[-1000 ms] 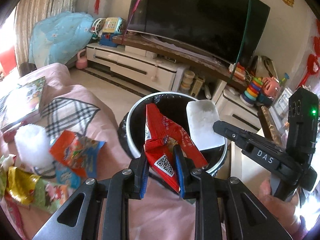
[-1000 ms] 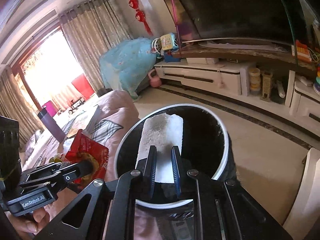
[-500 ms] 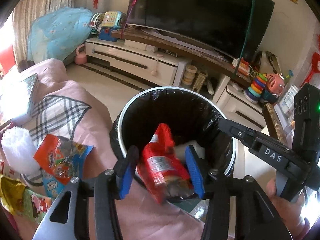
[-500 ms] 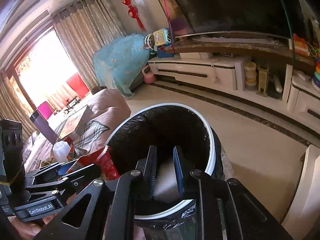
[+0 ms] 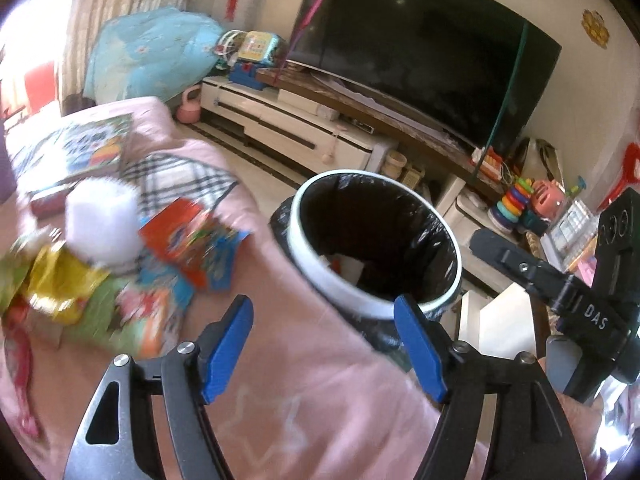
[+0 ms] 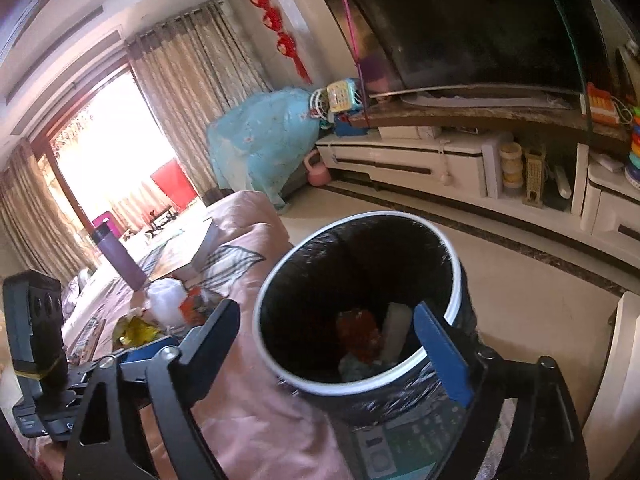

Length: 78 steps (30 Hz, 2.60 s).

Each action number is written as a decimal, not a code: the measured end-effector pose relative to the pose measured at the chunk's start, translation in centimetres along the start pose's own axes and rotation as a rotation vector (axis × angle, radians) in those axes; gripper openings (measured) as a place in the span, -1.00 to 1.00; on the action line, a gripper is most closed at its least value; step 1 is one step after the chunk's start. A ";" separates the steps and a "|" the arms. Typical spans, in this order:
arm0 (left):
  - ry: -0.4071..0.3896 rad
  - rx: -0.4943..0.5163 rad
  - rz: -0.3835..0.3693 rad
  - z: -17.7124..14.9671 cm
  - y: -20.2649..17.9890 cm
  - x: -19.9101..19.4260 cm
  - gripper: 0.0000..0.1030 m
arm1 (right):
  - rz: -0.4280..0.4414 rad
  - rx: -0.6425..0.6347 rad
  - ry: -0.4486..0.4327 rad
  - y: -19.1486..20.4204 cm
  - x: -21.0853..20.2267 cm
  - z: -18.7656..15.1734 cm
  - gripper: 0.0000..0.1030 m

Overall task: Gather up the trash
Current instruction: 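Move both tools over the bin and release the bag and sponge, then grasp pink drink bottle with left tool while right tool grasps green milk carton, then carry bottle and carton over the bin and open both tools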

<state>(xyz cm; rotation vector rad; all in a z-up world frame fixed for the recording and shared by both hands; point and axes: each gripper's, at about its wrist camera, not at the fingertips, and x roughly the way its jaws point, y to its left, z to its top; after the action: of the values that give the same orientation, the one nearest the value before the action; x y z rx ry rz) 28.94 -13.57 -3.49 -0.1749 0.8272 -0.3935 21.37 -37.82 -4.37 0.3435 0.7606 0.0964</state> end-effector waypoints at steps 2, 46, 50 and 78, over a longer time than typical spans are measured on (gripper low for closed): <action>-0.001 -0.018 0.002 -0.9 0.9 -1.1 0.40 | 0.014 -0.004 -0.007 0.9 -0.4 -0.7 0.84; 0.070 -0.231 0.298 -4.9 17.1 -10.6 0.35 | 0.305 -0.507 0.266 18.7 11.1 -6.2 0.90; 0.095 -0.227 0.297 -5.0 17.7 -9.3 0.12 | 0.297 -0.558 0.300 19.4 12.6 -6.8 0.86; 0.043 -0.089 0.094 -6.5 10.3 -11.8 -0.63 | 0.254 -0.267 0.316 12.6 4.0 -9.4 0.06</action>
<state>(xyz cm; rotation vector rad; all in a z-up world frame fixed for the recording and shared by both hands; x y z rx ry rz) 19.73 0.61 -2.94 -0.2106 0.8921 -0.2731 18.27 -22.62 -9.10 0.1695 1.0005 0.4957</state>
